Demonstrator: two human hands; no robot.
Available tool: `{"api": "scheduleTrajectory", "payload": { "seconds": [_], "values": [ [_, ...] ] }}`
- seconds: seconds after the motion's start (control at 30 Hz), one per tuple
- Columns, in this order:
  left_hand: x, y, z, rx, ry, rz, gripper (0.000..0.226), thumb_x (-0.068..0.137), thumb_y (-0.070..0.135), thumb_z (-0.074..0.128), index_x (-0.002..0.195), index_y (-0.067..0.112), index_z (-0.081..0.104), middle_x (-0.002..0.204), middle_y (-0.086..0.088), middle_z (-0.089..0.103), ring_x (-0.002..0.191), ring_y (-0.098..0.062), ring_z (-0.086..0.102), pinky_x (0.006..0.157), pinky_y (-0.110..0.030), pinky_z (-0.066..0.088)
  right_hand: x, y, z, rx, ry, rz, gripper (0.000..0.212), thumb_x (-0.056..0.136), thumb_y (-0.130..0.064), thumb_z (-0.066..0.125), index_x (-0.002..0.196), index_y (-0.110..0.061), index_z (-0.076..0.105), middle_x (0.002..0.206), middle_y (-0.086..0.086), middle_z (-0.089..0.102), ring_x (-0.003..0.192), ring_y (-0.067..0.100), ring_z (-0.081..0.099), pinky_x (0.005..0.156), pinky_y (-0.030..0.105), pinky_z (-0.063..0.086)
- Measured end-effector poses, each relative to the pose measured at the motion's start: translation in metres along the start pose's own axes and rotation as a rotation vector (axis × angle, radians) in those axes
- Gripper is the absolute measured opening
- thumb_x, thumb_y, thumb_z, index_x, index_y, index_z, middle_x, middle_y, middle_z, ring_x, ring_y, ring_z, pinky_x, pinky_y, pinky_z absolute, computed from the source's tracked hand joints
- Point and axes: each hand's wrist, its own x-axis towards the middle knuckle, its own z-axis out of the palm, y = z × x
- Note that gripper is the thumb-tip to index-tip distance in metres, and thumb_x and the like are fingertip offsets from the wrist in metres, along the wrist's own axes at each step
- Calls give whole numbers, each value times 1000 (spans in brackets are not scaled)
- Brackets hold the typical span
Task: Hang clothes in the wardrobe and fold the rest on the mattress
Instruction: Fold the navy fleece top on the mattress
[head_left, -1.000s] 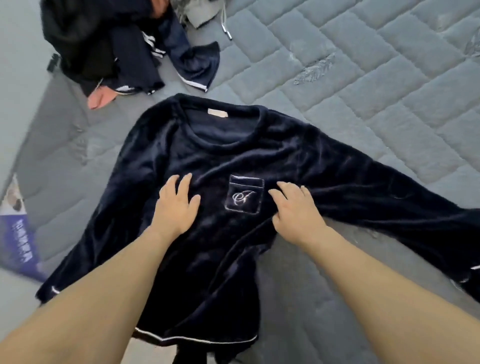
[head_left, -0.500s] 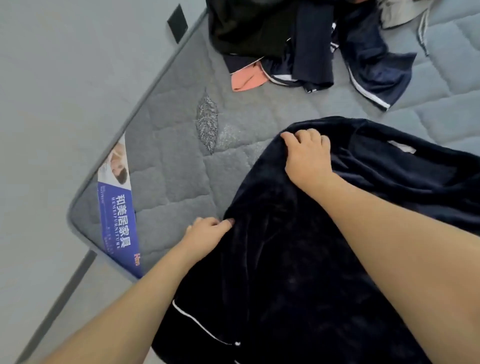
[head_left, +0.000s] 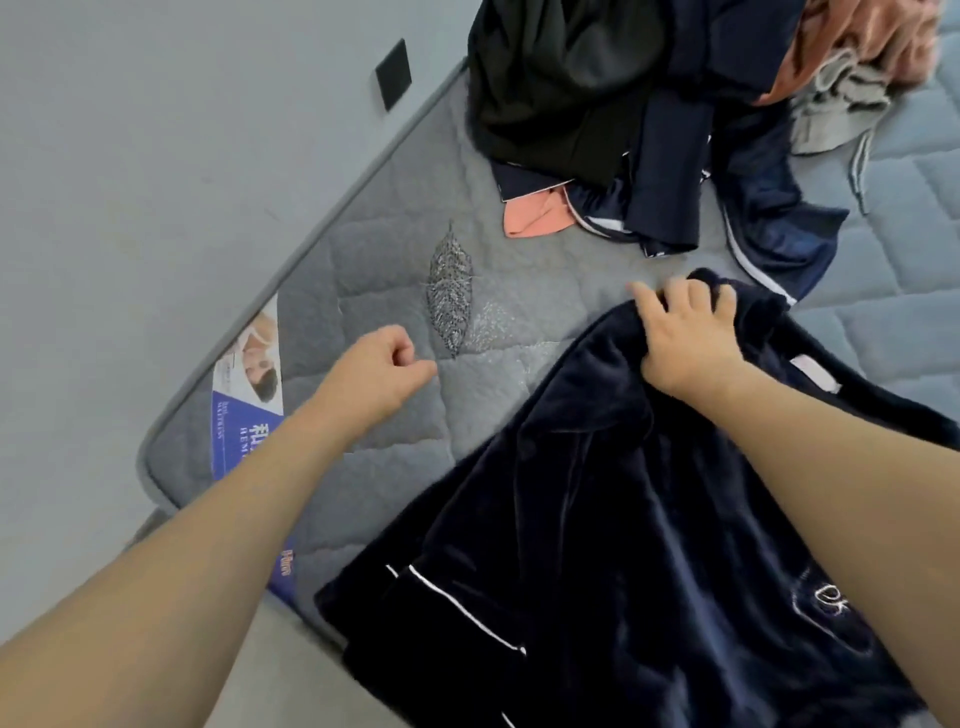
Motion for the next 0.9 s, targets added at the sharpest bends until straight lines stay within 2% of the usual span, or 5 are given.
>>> {"api": "scheduleTrajectory", "payload": {
  "seconds": [0.13, 0.33, 0.57, 0.73, 0.9],
  "values": [
    [-57, 10, 85, 382, -525, -186, 60, 65, 77, 63, 80, 20, 54, 85, 1, 65, 72, -18, 60, 66, -34, 48, 5, -4, 3, 77, -261, -65, 69, 75, -44, 59, 137, -23, 40, 129, 8, 48, 127, 32, 35, 109, 55, 15],
    [-41, -2, 71, 12, -380, -376, 22, 86, 9, 57, 66, 14, 49, 74, -20, 60, 67, -30, 65, 63, -32, 49, 34, -14, -35, 182, -576, 18, 19, 76, -19, 60, 92, -13, 54, 100, 4, 61, 89, 29, 53, 104, 51, 30],
    [-59, -9, 83, 175, -609, -402, 35, 85, 34, 68, 110, 9, 68, 109, -6, 70, 103, -24, 67, 86, -32, 50, 48, -28, -74, 424, -879, 137, 18, 77, -18, 56, 82, -3, 64, 66, 14, 67, 51, 27, 60, 56, 26, 43],
    [-24, -14, 34, 194, -234, -342, 20, 85, 27, 56, 75, 11, 61, 73, -5, 65, 82, -28, 65, 59, -25, 42, 62, -31, -73, 268, -417, 65, 22, 81, -13, 56, 101, -5, 60, 109, 15, 62, 92, 34, 58, 80, 37, 45],
    [46, -11, -60, 481, 425, -268, 33, 84, 32, 55, 110, 14, 47, 112, -15, 54, 109, -40, 49, 91, -47, 37, 62, -53, -61, 259, 305, 198, 44, 80, -18, 68, 118, -8, 48, 128, 19, 43, 115, 38, 43, 105, 58, 28]
  ]
}}
